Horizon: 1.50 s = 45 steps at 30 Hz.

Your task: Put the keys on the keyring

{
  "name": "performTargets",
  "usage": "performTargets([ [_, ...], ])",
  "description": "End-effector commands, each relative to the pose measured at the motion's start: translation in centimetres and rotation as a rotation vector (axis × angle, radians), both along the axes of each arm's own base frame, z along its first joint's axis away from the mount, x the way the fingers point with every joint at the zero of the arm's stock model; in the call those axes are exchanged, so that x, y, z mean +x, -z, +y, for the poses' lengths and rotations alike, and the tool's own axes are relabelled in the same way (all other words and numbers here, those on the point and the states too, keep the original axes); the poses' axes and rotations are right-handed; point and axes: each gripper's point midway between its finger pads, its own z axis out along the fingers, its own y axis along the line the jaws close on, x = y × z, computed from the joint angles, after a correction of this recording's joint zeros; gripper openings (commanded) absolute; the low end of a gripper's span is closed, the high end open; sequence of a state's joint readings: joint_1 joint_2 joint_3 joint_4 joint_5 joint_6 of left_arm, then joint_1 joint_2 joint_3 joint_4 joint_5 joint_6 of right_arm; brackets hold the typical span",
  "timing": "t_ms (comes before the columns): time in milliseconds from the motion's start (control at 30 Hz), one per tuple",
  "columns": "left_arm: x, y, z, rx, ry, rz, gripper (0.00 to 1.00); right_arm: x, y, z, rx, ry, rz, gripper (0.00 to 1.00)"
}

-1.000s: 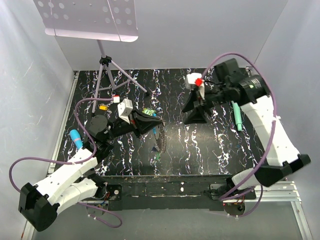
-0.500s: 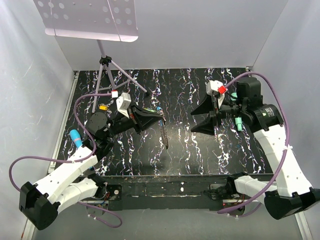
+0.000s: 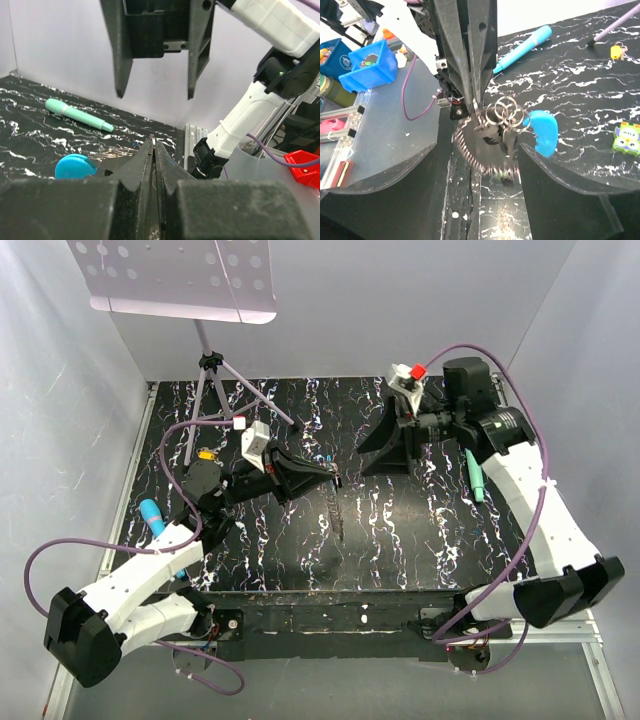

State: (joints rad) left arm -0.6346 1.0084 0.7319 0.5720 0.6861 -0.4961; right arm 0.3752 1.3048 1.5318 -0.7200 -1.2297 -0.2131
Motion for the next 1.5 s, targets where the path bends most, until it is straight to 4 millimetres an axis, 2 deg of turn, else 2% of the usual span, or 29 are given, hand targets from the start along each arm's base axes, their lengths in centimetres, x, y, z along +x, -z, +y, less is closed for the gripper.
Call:
performTargets([
  [0,-1.3,-4.0,1.1,-0.132,-0.01,-0.093,0.0,-0.6,-1.2,1.9,-0.039,-0.031,-0.066,0.71],
  [100,-1.2,-4.4,1.6,-0.167,-0.031,-0.072,0.0,-0.2,-0.4,3.0,-0.084,-0.035,-0.079,0.68],
  [233,-1.3,-4.7,1.9,-0.231,-0.029,-0.02,0.0,-0.1,-0.8,3.2,-0.086,-0.067,-0.127,0.66],
  [333,-1.5,-5.2,2.2,-0.28,-0.023,-0.001,0.0,-1.1,-0.8,3.2,-0.074,-0.128,-0.19,0.63],
  [467,-1.5,-5.7,2.4,-0.309,-0.018,0.006,0.0,-2.6,-1.1,3.6,-0.029,-0.22,-0.262,0.51],
  [667,-1.6,-6.0,2.4,-0.323,-0.008,0.016,0.0,-3.1,-1.6,4.7,-0.032,-0.26,-0.313,0.43],
  [933,-1.6,-5.5,2.6,-0.324,-0.019,0.026,0.0,-2.9,-1.5,5.4,-0.042,-0.254,-0.302,0.33],
  [1200,-1.6,-5.4,2.6,-0.325,-0.017,0.025,0.0,-2.1,-1.2,6.0,-0.073,-0.208,-0.269,0.11],
  [1267,-1.6,-5.5,2.6,-0.327,-0.019,0.022,0.0,-1.7,-1.2,6.1,-0.081,-0.188,-0.262,0.01],
  [1467,-1.4,-5.8,3.2,-0.365,-0.049,0.016,0.0,-2.1,-1.3,6.0,-0.076,-0.187,-0.233,0.01],
])
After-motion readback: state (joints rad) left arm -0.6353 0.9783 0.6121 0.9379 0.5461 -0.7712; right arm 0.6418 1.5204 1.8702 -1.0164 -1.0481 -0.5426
